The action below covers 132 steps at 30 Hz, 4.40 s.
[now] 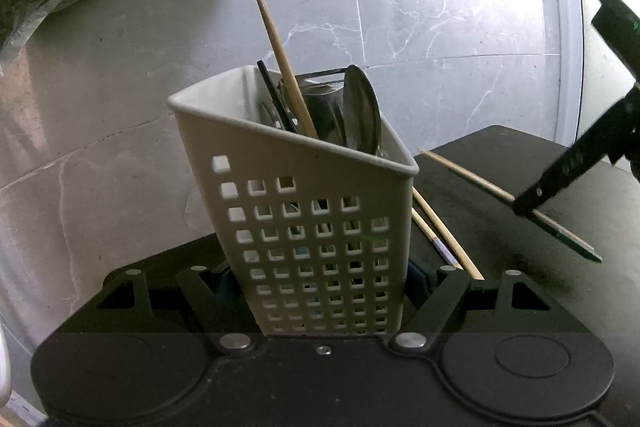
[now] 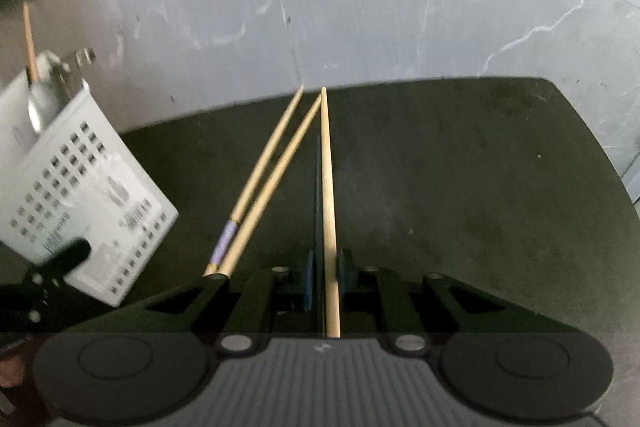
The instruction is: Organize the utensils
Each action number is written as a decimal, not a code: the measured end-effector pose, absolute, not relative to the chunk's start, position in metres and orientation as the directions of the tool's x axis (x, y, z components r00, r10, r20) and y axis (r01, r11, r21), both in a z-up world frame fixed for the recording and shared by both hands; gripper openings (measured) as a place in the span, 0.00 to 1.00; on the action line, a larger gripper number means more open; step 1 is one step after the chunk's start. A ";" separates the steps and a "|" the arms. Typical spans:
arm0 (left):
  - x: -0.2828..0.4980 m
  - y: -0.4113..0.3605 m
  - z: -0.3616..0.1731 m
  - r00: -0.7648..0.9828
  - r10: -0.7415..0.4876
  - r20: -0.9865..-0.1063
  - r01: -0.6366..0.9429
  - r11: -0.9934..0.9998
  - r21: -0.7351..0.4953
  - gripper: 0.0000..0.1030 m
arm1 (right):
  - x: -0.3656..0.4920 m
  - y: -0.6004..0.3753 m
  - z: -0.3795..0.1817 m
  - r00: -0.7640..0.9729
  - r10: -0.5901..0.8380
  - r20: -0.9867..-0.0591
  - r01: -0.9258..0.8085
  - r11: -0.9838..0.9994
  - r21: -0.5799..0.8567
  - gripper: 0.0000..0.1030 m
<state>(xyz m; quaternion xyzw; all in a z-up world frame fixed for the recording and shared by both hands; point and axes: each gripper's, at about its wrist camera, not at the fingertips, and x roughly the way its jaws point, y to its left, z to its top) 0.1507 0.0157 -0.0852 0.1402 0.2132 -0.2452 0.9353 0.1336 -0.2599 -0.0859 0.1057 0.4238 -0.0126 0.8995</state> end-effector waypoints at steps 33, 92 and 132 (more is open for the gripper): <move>0.148 0.016 -0.086 0.791 -0.398 -0.464 0.518 0.839 0.164 0.77 | 0.152 -0.181 -0.013 0.799 0.594 -0.092 -0.550 0.785 0.285 0.13; 0.154 0.019 -0.082 0.782 -0.393 -0.483 0.510 0.850 0.134 0.76 | 0.213 -0.256 -0.128 0.607 -0.033 -0.794 0.246 0.958 0.149 1.00; 0.159 0.017 -0.085 0.779 -0.383 -0.497 0.500 0.857 0.123 0.76 | 0.232 -0.233 -0.116 0.624 -0.065 -0.779 0.134 0.991 0.025 0.26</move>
